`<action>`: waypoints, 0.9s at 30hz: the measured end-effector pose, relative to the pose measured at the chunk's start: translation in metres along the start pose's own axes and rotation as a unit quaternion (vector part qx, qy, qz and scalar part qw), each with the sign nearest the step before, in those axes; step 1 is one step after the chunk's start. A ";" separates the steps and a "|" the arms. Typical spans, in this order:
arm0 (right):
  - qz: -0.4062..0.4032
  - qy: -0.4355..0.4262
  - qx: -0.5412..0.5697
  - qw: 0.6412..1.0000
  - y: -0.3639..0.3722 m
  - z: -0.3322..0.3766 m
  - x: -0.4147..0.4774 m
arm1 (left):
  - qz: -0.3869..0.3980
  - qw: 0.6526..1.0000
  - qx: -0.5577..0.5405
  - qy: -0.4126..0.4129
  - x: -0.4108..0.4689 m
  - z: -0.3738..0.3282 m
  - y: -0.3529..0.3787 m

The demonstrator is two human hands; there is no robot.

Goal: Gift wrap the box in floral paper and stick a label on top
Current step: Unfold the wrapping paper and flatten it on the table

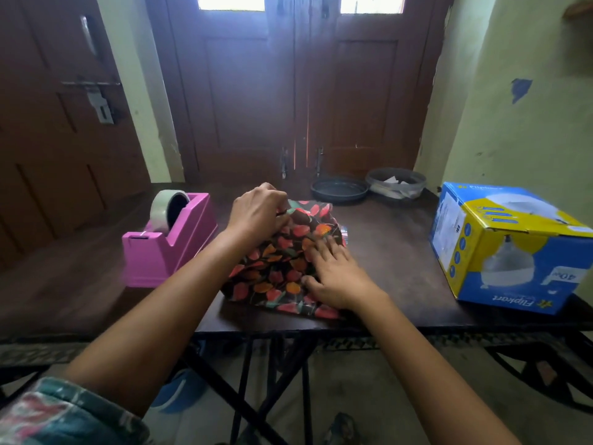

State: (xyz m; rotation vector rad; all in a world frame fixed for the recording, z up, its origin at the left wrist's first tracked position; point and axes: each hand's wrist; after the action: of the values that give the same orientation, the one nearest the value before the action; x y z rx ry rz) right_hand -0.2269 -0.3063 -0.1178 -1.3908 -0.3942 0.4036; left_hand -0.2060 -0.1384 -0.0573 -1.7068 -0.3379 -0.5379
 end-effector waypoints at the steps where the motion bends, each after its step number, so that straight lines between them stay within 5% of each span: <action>1: 0.018 0.009 0.006 1.000 0.004 -0.001 -0.001 | -0.005 1.000 -0.003 -0.001 0.001 0.000 0.000; 12: 0.080 0.061 0.030 0.995 0.005 -0.001 0.003 | -0.173 0.960 -0.064 -0.209 0.031 0.058 -0.051; 27: 0.079 0.140 -0.001 0.987 -0.024 -0.013 -0.006 | -0.180 0.920 -0.108 -0.331 0.021 0.073 -0.033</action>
State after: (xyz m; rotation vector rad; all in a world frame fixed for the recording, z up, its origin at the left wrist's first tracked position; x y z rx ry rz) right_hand -0.2248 -0.3237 -0.0958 -1.4614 -0.0550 0.3310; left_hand -0.1925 -0.0621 -0.0289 -2.0257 -1.1307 -0.2426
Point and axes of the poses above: each hand's wrist, its own x-axis towards the middle knuckle, its own y-axis out of the palm, z = x × y, and after that the axes turned 1 degree about y, right-handed
